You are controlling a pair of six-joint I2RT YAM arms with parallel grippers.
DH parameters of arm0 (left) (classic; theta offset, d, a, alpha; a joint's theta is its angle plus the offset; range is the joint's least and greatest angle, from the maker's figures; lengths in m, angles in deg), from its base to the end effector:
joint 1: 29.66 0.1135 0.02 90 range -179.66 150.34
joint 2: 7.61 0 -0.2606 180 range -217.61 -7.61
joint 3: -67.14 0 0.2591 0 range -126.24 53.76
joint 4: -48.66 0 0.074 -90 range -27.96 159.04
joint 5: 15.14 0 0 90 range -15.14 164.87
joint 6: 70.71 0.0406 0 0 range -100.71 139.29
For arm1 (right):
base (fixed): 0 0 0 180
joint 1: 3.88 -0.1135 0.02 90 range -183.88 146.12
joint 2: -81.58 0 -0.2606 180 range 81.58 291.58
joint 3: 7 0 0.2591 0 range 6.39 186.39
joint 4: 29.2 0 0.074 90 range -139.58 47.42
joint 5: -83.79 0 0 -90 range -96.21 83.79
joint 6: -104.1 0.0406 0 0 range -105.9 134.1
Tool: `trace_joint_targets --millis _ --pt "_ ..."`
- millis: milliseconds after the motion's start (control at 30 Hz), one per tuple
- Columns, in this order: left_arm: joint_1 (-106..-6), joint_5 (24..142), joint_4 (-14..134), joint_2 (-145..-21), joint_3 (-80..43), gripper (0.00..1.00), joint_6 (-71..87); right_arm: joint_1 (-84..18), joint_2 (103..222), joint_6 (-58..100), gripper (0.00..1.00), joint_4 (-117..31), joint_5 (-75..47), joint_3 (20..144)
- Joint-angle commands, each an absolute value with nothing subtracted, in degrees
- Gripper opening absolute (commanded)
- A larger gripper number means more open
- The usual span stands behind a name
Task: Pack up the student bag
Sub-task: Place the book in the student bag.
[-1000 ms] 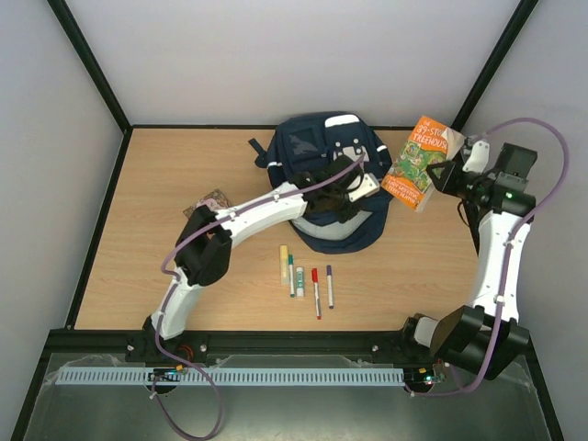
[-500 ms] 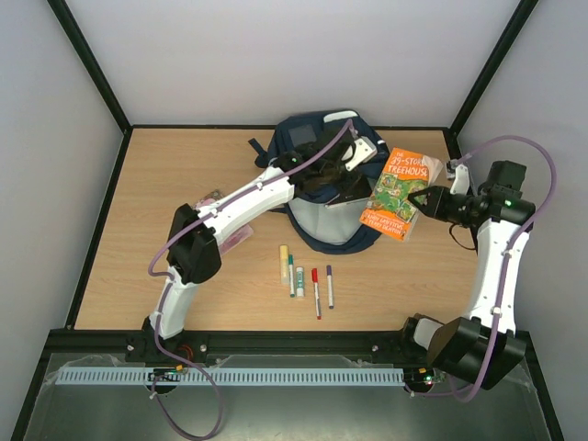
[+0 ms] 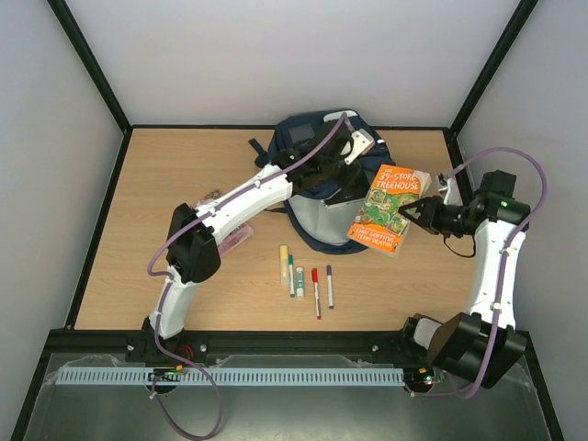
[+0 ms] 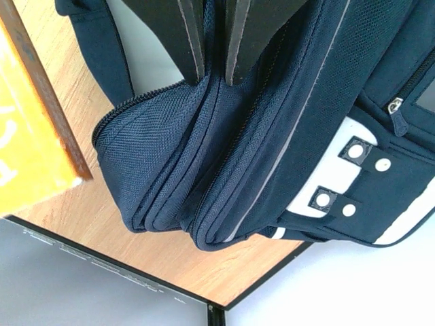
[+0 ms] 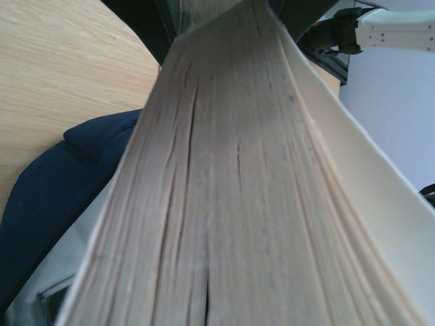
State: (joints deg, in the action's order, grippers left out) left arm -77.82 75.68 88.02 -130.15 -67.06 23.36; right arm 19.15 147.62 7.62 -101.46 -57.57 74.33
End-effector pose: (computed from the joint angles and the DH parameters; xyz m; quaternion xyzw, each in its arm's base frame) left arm 0.3434 -0.3844 0.3323 0.3800 0.7668 -0.1998 0.4772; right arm 0.2133 -0.0562 0.3367 0.0025 0.8728 0.3365 0.3536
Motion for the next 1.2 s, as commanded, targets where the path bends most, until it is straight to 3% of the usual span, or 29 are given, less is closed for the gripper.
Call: trace_joint_targets --millis 0,367,767,1167 --pt "-77.12 72.96 80.08 -127.77 -70.35 0.02 21.26 19.31 149.0 8.86 0.01 -106.3 -61.33 73.23" --pt "-76.83 76.4 79.18 -126.71 -70.1 0.02 18.63 19.07 155.49 9.58 0.01 -107.48 -61.3 69.38" --pt "-78.44 77.72 79.69 -125.05 -69.12 0.02 19.47 9.5 171.48 5.22 0.01 -107.38 -64.66 77.14" --pt "-79.62 77.64 79.98 -123.97 -68.73 0.02 20.27 2.67 186.8 6.09 0.01 -94.16 -67.27 80.03"
